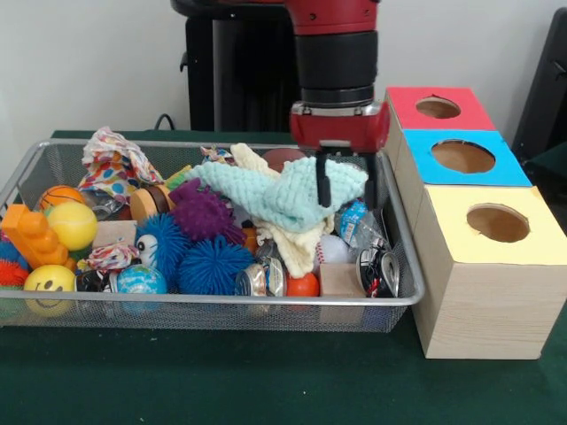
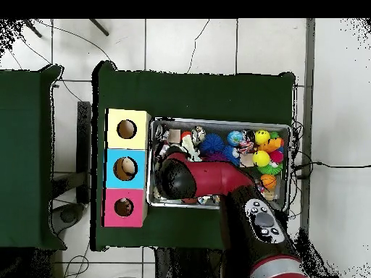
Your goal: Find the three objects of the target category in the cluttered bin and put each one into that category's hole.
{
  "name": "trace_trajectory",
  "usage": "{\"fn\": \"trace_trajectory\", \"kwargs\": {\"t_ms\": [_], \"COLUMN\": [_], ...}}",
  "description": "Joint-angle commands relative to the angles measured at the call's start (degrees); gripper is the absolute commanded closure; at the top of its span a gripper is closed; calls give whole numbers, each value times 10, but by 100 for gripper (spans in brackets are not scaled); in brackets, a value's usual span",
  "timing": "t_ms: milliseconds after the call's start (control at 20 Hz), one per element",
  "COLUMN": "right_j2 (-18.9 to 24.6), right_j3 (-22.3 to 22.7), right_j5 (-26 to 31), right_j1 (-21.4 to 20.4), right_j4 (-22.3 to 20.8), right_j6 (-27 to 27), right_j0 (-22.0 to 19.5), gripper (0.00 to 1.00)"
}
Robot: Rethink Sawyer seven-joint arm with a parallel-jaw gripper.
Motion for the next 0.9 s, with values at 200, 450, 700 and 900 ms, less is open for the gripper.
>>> {"fn": "trace_trajectory", "kwargs": {"t_ms": [200,450,700,900], "right_j2": [-24,-47,-74,-120], "right_j3": [16,-18,-15,-21], "right_j5": [32,20,8,6], "right_j1": [8,57,54,47], "right_j4": [20,2,16,28], "right_j6": [53,41,67,91], "right_j0": [-4,0,19,59], "gripper": [0,0,0,0]}}
